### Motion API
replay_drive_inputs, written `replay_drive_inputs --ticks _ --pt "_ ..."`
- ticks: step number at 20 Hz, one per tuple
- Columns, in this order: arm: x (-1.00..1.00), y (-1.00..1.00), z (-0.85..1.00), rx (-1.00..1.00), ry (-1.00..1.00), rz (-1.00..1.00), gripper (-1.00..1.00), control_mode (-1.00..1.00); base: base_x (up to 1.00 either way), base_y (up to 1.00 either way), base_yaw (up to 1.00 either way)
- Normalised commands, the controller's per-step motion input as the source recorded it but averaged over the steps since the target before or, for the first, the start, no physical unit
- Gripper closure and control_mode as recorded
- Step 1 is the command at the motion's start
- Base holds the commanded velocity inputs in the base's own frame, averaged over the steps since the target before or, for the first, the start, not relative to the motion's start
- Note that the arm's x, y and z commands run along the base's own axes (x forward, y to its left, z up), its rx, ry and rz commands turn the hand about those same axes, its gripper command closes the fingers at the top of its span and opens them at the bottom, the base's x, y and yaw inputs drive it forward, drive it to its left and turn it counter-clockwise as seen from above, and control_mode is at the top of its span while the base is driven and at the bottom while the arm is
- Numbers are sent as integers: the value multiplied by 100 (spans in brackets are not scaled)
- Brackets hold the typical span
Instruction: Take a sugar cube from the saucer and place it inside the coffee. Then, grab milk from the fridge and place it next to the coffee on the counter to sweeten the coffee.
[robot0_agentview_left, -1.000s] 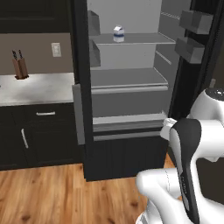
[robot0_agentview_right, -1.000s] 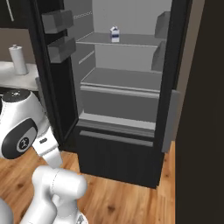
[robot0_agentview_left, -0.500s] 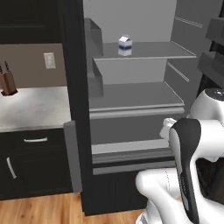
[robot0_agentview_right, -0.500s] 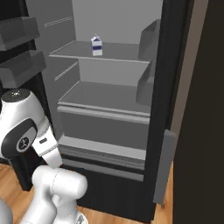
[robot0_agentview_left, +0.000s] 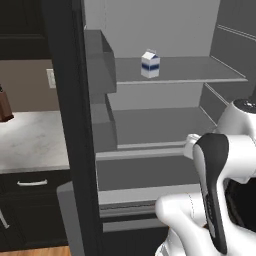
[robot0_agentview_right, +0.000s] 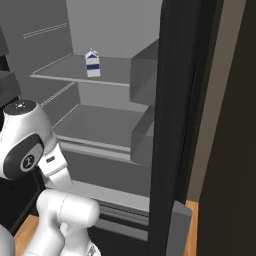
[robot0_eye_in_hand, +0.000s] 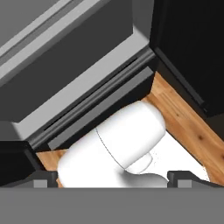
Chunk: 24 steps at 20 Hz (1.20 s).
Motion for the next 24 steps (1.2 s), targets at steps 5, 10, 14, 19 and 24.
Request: replay_drive_inputs --ticks 5,10,14,19,24 --pt "73 -8 95 0 -36 31 -100 -100 0 0 0" --pt "71 -6 96 0 -40 38 -100 -100 0 0 0" --pt "53 11 24 -2 -45 43 -100 -100 0 0 0" --pt "36 8 12 -4 -61 40 -100 -100 0 0 0" --pt "22 5 71 -31 -43 24 -100 -100 0 0 0"
